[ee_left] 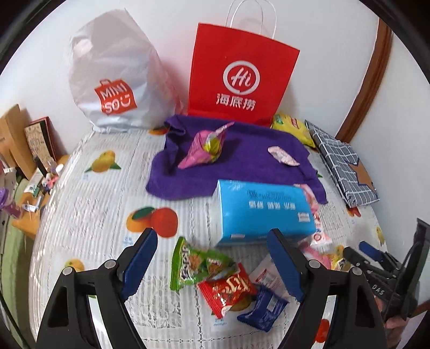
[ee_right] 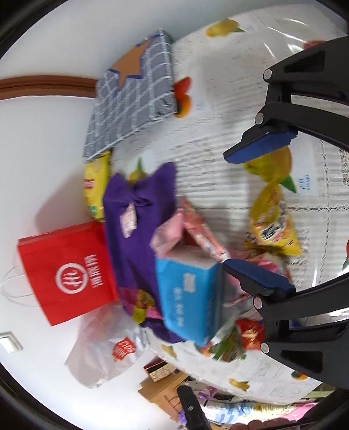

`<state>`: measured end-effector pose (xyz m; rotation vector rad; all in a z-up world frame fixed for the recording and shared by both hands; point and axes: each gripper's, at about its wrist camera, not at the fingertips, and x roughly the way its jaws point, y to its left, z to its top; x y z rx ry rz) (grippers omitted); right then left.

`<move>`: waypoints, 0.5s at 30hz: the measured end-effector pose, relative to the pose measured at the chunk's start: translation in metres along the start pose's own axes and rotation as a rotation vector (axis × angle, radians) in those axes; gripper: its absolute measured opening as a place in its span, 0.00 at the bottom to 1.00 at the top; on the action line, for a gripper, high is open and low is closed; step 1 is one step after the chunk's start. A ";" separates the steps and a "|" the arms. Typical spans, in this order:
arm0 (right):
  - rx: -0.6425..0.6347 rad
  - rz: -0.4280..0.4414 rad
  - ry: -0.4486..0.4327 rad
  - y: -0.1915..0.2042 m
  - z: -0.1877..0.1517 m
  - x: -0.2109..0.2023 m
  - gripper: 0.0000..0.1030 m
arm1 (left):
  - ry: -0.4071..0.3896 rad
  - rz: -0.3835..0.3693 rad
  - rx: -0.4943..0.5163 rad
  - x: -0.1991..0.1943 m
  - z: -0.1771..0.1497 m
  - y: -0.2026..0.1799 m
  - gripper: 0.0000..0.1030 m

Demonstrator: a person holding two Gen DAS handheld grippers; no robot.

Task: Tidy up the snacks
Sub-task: 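Withdraw both tools from the towel back toward the snack pile, then grasp the yellow chip bag with the right tool while the left tool grasps the green snack bag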

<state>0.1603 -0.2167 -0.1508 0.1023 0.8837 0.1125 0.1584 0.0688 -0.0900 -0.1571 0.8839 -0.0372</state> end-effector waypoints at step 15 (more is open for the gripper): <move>-0.084 -0.031 0.056 0.008 -0.043 0.044 0.70 | 0.019 0.048 -0.052 0.014 -0.029 0.031 0.80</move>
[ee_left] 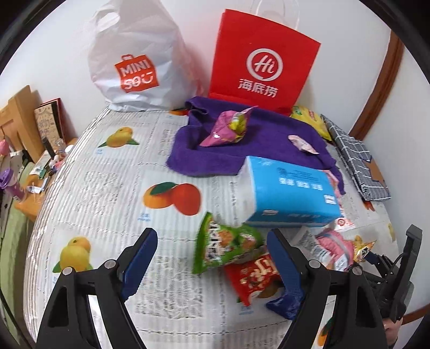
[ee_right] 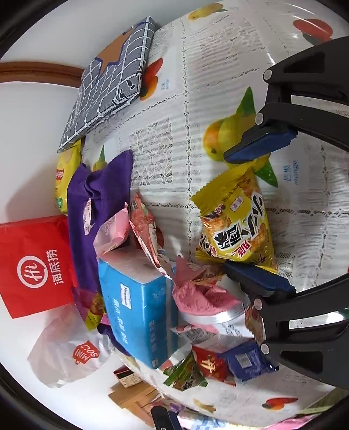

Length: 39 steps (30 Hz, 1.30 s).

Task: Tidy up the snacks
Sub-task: 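Grasp the yellow chip bag with the right tool while the left tool grasps the green snack bag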

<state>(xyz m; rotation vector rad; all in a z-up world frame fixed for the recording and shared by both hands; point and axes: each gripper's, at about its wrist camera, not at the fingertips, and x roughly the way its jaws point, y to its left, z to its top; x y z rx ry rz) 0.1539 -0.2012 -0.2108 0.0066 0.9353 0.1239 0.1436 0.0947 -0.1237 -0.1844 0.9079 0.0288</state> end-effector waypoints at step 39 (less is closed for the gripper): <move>-0.003 -0.004 -0.034 -0.017 -0.005 -0.019 0.64 | 0.141 -0.045 0.023 0.073 -0.013 -0.012 0.54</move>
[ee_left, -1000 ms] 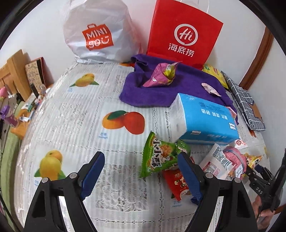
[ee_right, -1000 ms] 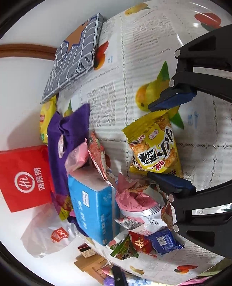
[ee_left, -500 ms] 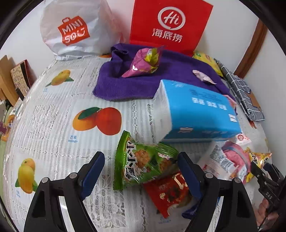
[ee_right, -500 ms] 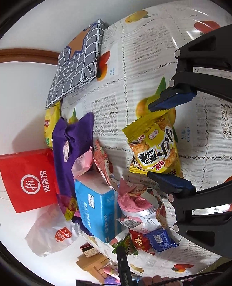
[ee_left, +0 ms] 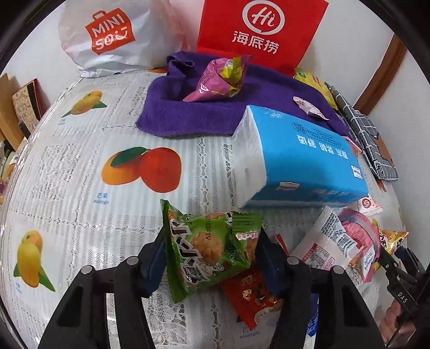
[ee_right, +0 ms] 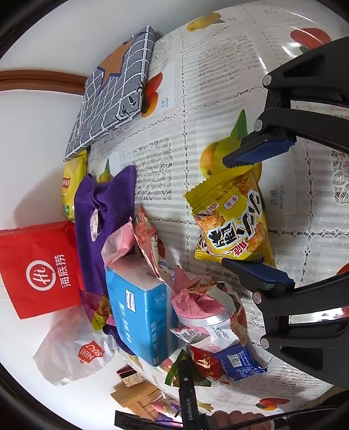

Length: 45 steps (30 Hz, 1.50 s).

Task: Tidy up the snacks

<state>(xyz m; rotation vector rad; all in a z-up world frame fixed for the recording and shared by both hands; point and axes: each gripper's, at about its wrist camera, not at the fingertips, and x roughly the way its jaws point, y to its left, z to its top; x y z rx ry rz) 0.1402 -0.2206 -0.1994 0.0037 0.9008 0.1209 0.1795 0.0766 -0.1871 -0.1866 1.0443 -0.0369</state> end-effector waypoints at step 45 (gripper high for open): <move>-0.055 0.078 -0.181 0.037 0.079 -0.077 0.64 | -0.143 -0.081 0.059 -0.103 0.035 -0.054 0.51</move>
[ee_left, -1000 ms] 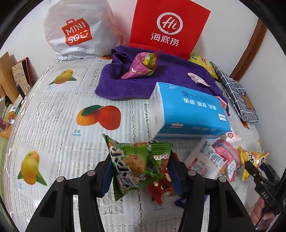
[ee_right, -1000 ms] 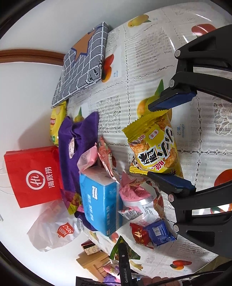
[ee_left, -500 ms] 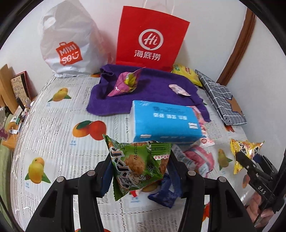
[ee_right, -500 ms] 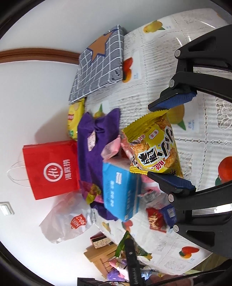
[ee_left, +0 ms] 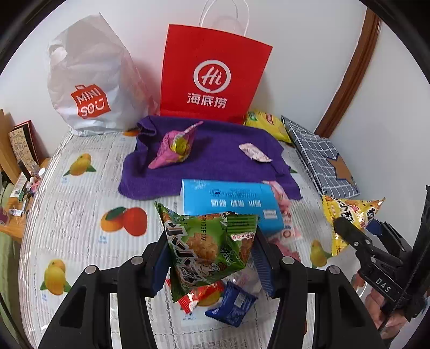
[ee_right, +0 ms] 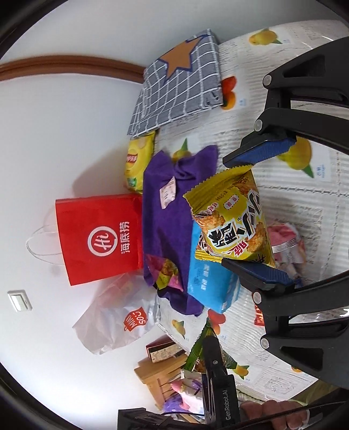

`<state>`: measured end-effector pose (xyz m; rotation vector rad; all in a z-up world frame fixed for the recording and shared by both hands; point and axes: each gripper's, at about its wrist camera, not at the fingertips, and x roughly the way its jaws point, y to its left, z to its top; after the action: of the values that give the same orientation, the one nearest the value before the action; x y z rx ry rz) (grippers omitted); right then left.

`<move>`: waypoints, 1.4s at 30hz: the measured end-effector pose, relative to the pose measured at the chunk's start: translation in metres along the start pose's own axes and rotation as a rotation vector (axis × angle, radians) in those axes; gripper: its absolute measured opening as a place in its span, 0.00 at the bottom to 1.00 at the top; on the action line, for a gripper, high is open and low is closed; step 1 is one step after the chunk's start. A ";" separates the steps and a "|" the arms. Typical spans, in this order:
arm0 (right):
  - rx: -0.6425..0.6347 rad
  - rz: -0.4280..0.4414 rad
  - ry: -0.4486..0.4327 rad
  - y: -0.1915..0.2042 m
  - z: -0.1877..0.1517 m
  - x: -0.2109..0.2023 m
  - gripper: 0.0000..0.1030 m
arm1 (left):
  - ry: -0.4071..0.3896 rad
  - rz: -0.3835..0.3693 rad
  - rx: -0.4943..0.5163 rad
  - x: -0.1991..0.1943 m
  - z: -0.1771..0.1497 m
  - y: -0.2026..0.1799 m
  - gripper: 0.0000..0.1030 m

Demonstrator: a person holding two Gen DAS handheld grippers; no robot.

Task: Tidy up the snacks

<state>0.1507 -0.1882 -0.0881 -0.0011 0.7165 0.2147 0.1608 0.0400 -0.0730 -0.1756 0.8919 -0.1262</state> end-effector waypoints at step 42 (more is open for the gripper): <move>0.000 0.001 0.014 -0.005 0.153 0.158 0.64 | -0.002 0.017 -0.033 0.107 0.166 0.037 0.51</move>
<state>0.3669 -0.1513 -0.0757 -0.0023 0.7308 0.2159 0.3579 0.0735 -0.0601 -0.1990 0.8937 -0.0957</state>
